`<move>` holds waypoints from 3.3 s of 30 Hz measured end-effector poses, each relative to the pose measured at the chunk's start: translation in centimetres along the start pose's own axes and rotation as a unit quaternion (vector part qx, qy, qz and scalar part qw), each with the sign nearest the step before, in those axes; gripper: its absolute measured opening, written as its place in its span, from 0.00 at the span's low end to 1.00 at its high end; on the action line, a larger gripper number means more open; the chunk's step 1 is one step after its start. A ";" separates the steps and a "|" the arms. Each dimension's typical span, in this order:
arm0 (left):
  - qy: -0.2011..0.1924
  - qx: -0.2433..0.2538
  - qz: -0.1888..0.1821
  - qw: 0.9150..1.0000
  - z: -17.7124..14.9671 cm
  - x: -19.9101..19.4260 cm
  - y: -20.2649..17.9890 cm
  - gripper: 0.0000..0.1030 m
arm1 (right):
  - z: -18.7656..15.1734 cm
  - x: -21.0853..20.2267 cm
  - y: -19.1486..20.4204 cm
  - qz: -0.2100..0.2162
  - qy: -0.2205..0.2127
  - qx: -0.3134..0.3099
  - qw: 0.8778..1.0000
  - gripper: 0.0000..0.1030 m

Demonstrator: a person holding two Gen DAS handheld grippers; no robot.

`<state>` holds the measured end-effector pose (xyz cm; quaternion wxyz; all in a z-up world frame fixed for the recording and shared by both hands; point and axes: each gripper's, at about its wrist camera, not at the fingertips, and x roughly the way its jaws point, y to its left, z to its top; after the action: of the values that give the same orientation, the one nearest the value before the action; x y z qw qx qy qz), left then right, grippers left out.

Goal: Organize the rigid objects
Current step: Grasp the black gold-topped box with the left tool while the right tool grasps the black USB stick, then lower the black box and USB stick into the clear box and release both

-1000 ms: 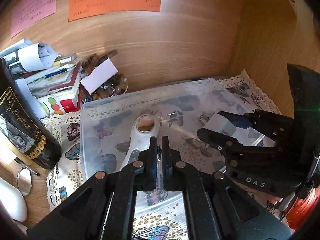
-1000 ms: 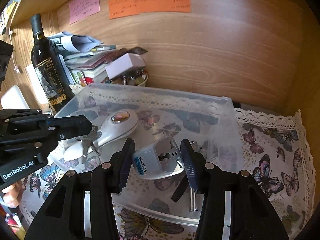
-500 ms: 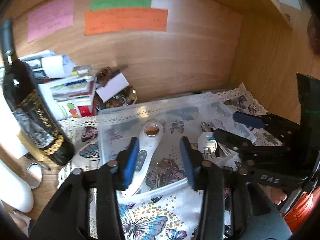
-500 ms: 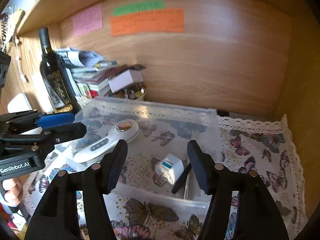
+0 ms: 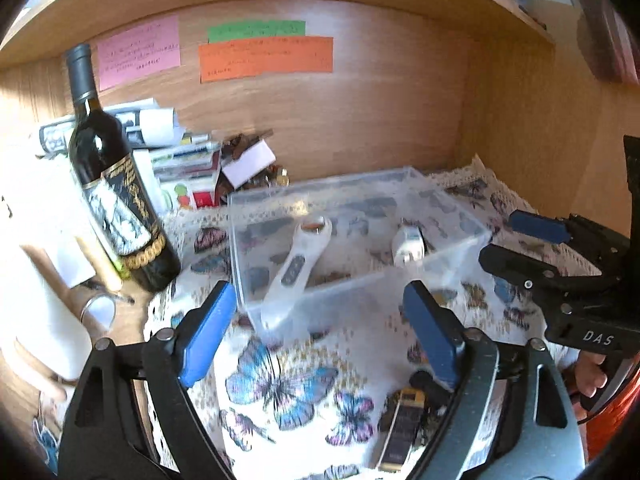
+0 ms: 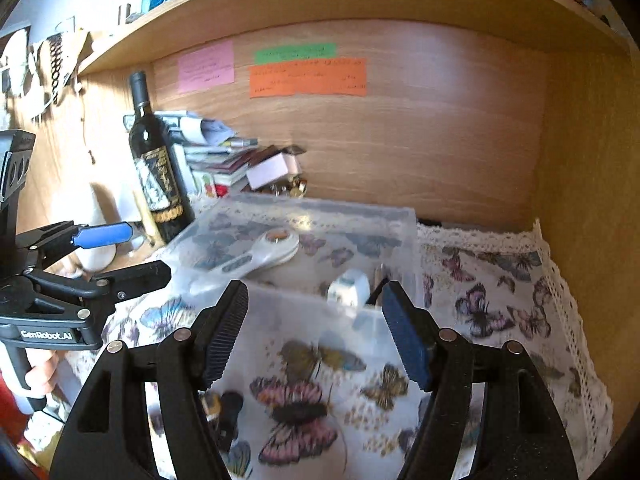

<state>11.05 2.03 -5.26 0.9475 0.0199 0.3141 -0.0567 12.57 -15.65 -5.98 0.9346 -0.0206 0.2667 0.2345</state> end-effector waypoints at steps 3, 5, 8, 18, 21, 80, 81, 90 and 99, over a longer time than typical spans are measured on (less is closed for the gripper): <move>0.019 0.005 0.000 1.000 -1.6 0.1 -0.2 0.85 | -1.5 -0.3 0.4 0.004 0.014 0.005 1.000 0.64; 0.034 0.009 -0.003 0.999 -2.9 0.4 -0.5 0.85 | -2.4 -0.4 0.6 0.003 0.020 0.007 1.000 0.64; 0.050 0.012 -0.004 0.999 -4.6 0.7 -0.8 0.85 | -3.7 -0.3 0.8 0.009 0.034 0.011 0.999 0.64; 0.105 0.025 -0.036 0.994 -8.2 2.6 -2.6 0.84 | -6.4 0.9 1.0 0.004 0.074 0.015 0.997 0.64; 0.117 0.024 -0.051 0.992 -8.5 3.3 -2.8 0.83 | -7.0 1.9 0.8 0.002 0.093 0.011 0.996 0.64; -0.057 -0.030 -0.017 0.998 4.2 -0.5 2.2 0.22 | 3.6 1.1 0.7 0.002 -0.064 -0.012 0.998 0.41; -0.055 -0.031 -0.017 0.998 4.4 -0.2 2.2 0.22 | 3.8 1.6 0.7 0.003 -0.061 -0.011 0.998 0.41; -0.008 -0.030 -0.027 0.999 5.0 4.5 2.3 0.22 | 4.5 6.2 0.9 0.025 -0.017 -0.013 0.999 0.41; 0.052 -0.022 -0.038 0.998 4.5 9.3 2.0 0.22 | 3.0 10.8 0.4 0.015 0.067 -0.007 0.998 0.41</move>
<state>21.40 2.84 -7.21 0.9274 -0.0100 0.3642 -0.0843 21.97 -10.22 -8.87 0.9111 -0.0392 0.3268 0.2481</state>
